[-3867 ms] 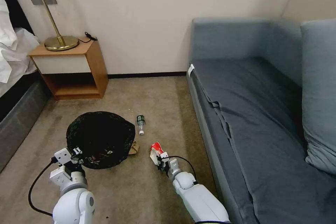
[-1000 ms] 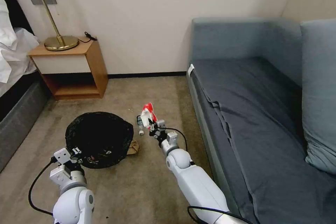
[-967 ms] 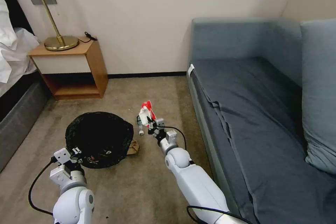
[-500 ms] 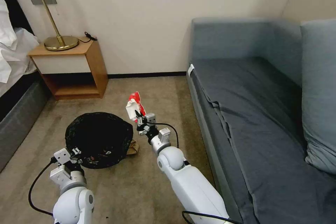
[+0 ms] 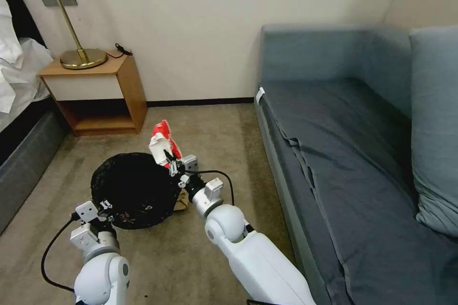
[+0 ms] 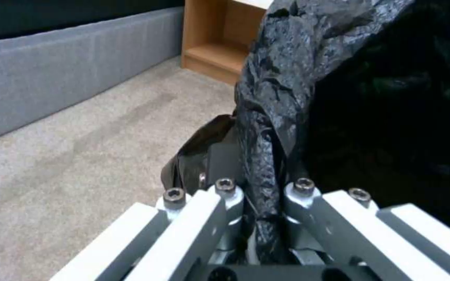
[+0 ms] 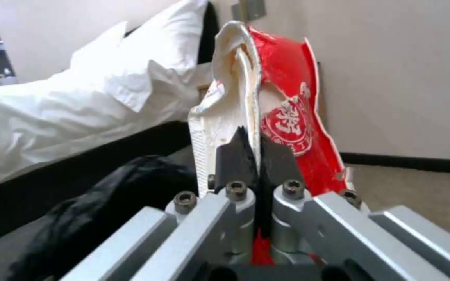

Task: Pick up the trash bin, then pick up the garbage on the floor and place it into the trash bin.

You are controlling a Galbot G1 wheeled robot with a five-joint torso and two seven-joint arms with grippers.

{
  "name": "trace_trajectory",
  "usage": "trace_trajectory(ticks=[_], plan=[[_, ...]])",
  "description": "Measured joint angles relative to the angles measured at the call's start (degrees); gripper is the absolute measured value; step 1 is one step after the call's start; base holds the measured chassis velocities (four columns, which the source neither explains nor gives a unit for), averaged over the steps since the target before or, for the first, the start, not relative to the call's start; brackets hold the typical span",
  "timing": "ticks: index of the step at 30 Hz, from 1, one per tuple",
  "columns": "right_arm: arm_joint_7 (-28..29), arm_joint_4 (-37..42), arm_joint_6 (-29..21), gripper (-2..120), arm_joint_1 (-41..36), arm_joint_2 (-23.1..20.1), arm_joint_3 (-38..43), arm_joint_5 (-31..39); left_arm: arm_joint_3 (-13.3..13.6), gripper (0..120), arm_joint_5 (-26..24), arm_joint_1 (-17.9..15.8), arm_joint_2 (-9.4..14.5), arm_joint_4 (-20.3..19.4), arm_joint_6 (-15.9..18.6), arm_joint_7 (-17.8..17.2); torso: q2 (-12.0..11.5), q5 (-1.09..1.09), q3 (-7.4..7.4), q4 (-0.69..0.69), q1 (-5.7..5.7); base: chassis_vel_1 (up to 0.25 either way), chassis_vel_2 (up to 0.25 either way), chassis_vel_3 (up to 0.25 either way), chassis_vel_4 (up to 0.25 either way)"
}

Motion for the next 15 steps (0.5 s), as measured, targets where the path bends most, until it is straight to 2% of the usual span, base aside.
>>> trace_trajectory(ticks=[15], plan=[[-0.1,3.4,-0.5,0,-1.6,-0.3,-3.1,-0.6,0.1,4,0.2,-0.2,0.0,0.3,-0.1,0.0,0.0,0.0,0.0,0.0,0.0,0.0,0.0,0.0,0.0]])
